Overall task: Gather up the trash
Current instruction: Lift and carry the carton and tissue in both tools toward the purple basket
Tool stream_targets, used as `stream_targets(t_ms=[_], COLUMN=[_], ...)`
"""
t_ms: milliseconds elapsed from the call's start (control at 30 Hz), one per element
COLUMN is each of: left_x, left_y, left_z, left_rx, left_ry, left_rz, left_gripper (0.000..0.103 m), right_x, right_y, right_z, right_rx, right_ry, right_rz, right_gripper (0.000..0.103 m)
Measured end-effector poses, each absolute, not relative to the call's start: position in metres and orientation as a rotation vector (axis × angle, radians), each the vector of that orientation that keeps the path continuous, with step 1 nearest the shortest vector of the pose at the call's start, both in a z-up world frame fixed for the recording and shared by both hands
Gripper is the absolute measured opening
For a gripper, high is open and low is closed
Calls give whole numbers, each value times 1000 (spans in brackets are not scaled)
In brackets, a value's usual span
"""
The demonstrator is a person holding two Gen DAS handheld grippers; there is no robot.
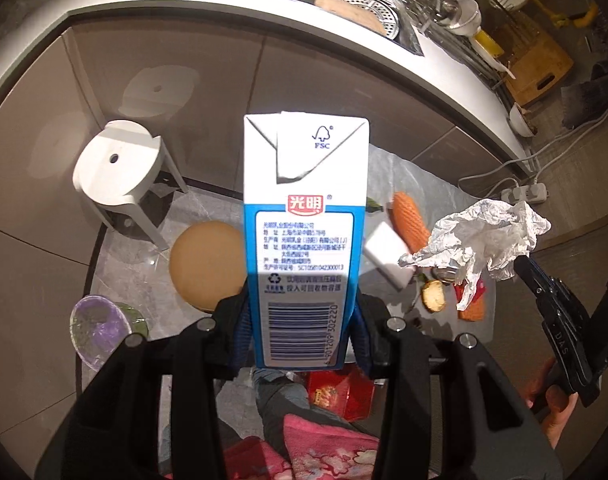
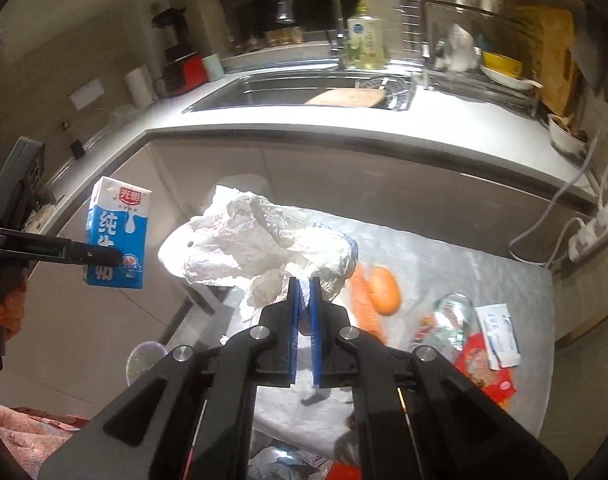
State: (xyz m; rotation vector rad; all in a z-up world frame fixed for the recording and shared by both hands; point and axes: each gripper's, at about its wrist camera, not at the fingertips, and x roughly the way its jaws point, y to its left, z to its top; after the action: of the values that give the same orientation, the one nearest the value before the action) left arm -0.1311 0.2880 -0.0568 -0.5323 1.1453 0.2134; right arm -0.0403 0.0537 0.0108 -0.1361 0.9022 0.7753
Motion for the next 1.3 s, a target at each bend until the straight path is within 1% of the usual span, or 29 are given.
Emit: stream_targets(t_ms=[267, 433, 567, 733, 1100, 1300], left_x=[-265, -337, -377, -399, -411, -421], left_y=[385, 441, 476, 497, 507, 505], left_z=[-76, -106, -129, -139, -146, -181], left_rx=[-492, -442, -450, -484, -511, -527], left_ry=[1124, 1148, 1182, 1191, 1184, 1234], left_rz=[404, 492, 534, 554, 586, 621], left_gripper=[40, 40, 40, 40, 40, 40], right_x=[-131, -188, -224, -250, -265, -269], right_y=[212, 293, 339, 374, 397, 408], right_z=[12, 0, -8, -9, -9, -17], right_rx=[-227, -303, -325, -375, -452, -502], right_ry=[941, 964, 997, 1009, 1004, 1016], right_rz=[984, 1063, 1094, 1134, 1191, 1224], right_gripper=[6, 6, 6, 6, 6, 6])
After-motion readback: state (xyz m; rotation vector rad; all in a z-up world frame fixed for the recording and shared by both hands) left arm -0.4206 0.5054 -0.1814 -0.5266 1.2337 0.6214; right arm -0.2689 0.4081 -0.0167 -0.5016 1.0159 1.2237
